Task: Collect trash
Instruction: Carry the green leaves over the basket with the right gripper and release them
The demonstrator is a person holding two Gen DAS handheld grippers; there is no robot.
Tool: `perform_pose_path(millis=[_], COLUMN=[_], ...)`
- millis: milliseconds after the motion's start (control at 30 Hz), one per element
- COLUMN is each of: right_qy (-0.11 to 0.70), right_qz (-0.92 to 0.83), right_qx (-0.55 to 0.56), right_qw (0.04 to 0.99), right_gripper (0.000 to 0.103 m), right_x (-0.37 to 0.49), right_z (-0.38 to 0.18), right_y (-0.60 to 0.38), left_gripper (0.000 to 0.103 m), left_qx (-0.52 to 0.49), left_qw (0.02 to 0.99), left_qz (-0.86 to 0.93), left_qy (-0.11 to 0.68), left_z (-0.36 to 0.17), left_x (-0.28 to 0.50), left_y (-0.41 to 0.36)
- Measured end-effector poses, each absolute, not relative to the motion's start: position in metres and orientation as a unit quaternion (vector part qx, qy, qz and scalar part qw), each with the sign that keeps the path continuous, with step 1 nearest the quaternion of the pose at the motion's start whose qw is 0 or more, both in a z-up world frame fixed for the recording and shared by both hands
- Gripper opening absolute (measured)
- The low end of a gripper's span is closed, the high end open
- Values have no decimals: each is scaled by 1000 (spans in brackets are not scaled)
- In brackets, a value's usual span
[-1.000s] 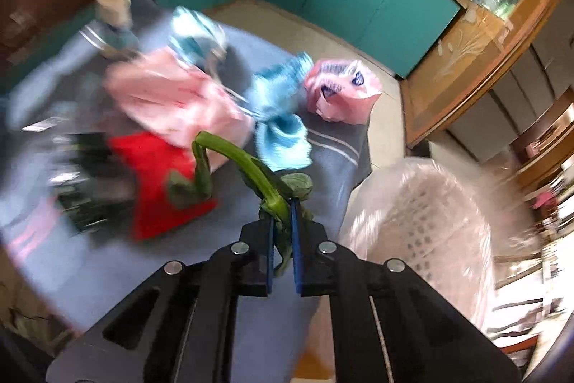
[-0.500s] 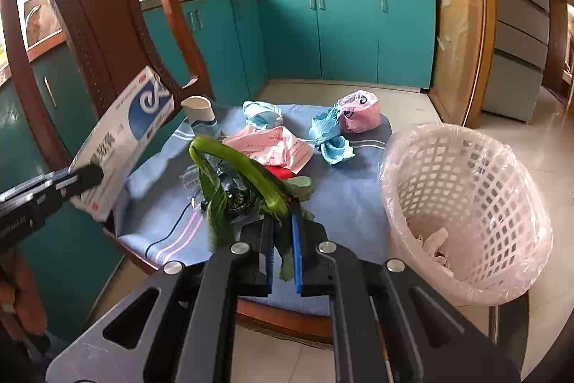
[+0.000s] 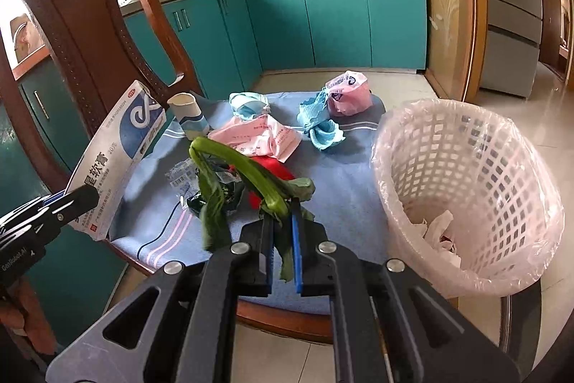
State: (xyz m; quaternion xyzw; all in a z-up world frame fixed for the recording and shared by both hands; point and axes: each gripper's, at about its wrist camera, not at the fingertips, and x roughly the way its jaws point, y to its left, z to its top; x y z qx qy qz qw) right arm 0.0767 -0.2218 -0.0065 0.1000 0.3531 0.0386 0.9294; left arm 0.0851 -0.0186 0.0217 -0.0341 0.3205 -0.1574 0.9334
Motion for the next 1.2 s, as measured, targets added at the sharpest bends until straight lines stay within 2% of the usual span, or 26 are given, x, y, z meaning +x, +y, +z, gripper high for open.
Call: perform_pose_path(millis=[1200], right_qy=[337], right_qz=[28], right_qx=[99], right_qw=[936], right_gripper=[9], right_x=[73], right_z=[1], right_y=[-234], left_gripper=[20], left_qx=[-21], left_qw=[931], left_qz=[-155], left_qy=[329], left_z=[17], left_x=[85], left_y=[-19])
